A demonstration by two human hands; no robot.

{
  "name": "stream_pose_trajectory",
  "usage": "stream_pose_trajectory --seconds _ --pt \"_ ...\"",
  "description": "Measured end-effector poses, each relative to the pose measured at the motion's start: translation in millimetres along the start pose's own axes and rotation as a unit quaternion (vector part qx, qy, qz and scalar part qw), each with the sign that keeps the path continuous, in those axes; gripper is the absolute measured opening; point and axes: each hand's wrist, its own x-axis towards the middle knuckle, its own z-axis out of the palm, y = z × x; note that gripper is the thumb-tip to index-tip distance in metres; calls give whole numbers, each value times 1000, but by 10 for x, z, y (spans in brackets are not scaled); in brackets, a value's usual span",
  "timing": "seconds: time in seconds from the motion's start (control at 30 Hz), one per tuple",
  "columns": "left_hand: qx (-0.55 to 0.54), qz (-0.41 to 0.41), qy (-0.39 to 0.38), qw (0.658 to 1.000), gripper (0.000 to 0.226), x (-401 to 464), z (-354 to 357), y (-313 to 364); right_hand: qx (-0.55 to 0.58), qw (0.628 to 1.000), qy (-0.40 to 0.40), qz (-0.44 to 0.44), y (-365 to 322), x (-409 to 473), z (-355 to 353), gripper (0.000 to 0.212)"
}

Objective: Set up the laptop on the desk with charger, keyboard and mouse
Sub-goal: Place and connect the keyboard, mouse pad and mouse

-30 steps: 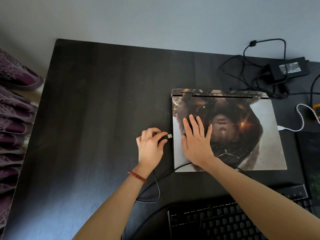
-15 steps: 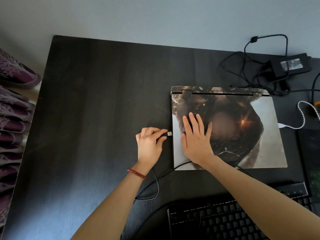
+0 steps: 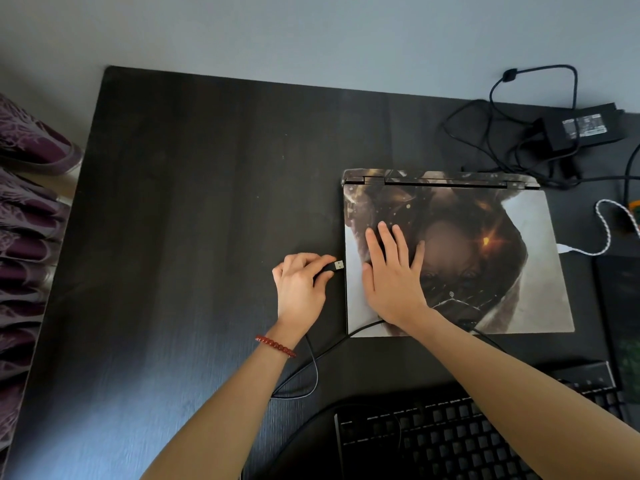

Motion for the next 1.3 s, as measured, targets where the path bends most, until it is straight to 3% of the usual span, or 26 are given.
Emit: stream_pose_trajectory --seconds 0.23,0.43,0.63,1.3 --pt "4 20 -13 1000 23 -29 -8 7 -2 1000 4 0 -1 3 6 57" --pt "-73 23 -71 995 27 -30 -15 -7 -11 1000 6 1 -3 3 6 57" --pt "-80 60 -130 986 22 -35 -102 -59 -11 1000 2 6 2 2 21 59" --pt "-80 84 -57 992 25 -345 15 -68 -20 1000 16 8 7 7 42 60"
